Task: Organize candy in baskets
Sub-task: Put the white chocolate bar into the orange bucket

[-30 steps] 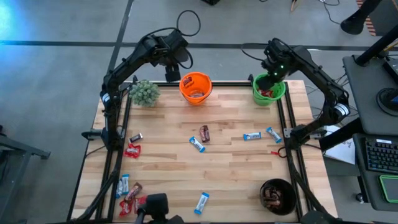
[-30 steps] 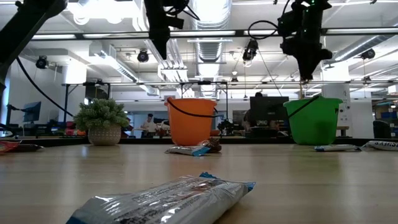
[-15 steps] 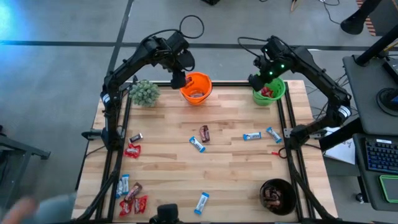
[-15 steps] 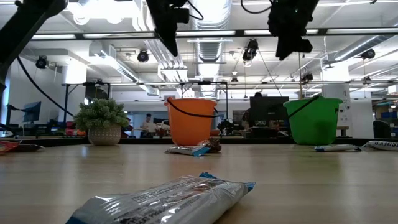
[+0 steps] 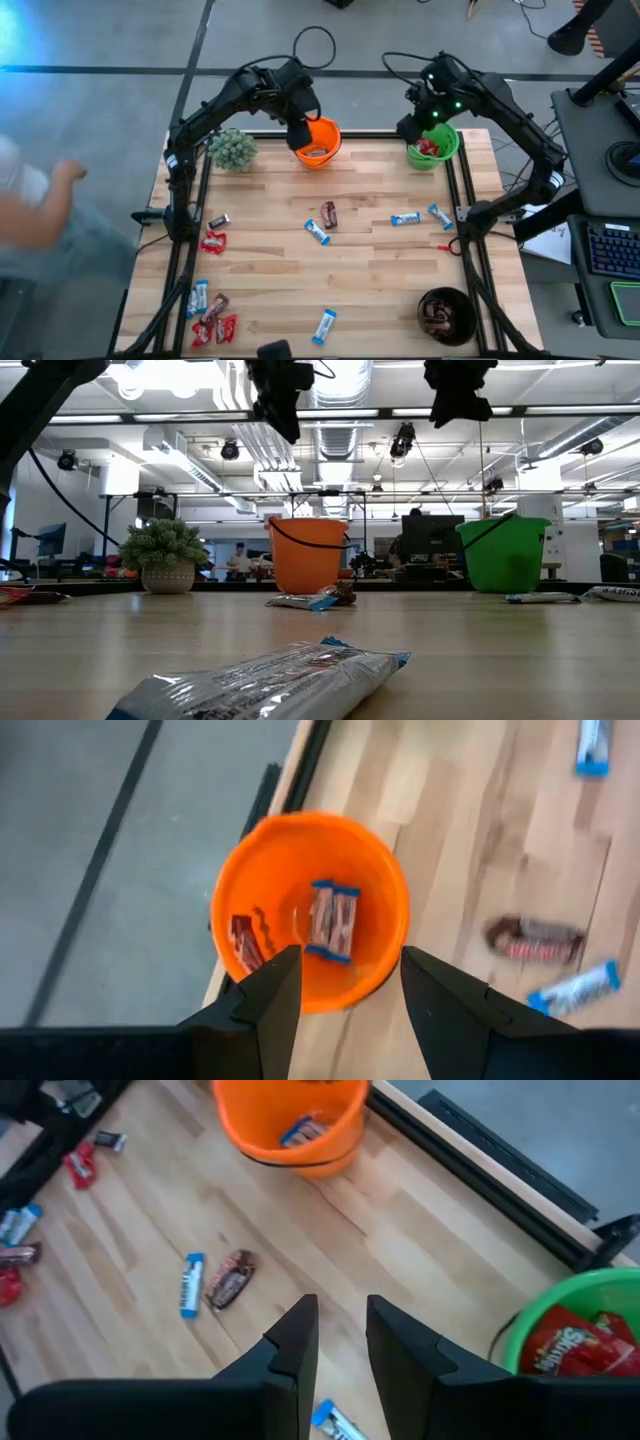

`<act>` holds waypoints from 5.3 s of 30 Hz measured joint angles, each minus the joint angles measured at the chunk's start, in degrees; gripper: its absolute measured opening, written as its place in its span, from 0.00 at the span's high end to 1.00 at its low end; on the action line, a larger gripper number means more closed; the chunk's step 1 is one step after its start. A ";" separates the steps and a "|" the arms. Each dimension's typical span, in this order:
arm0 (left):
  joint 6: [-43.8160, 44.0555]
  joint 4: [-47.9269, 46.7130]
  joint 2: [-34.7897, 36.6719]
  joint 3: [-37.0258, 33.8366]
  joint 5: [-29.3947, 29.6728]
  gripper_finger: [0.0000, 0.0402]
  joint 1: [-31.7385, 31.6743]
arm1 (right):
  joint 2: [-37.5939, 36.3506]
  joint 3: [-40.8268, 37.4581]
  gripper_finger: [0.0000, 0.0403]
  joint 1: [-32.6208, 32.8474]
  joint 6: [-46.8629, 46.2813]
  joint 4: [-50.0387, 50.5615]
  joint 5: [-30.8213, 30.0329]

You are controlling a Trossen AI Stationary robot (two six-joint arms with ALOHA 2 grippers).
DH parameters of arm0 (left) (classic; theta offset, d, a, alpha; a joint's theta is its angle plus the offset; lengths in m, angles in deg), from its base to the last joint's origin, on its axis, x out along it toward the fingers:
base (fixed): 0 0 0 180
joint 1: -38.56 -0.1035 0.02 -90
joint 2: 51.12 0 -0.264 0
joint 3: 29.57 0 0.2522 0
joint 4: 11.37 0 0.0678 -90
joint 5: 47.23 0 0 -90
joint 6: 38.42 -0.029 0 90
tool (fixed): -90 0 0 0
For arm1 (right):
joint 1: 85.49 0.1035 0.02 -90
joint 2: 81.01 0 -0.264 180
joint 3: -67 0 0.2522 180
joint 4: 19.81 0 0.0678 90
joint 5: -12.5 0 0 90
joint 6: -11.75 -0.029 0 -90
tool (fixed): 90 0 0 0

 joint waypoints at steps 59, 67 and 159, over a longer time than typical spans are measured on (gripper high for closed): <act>64.55 -4.41 -7.28 0.00 5.14 0.61 43.76 | -9.05 1.51 0.79 4.01 11.71 14.24 -0.11; 70.63 -4.12 -11.07 0.00 5.22 0.61 48.04 | -9.05 1.49 0.82 4.01 11.77 14.29 -0.11; 102.08 13.18 -35.36 -1.38 -4.47 0.64 61.88 | -12.47 1.49 0.83 4.01 12.13 14.61 -0.04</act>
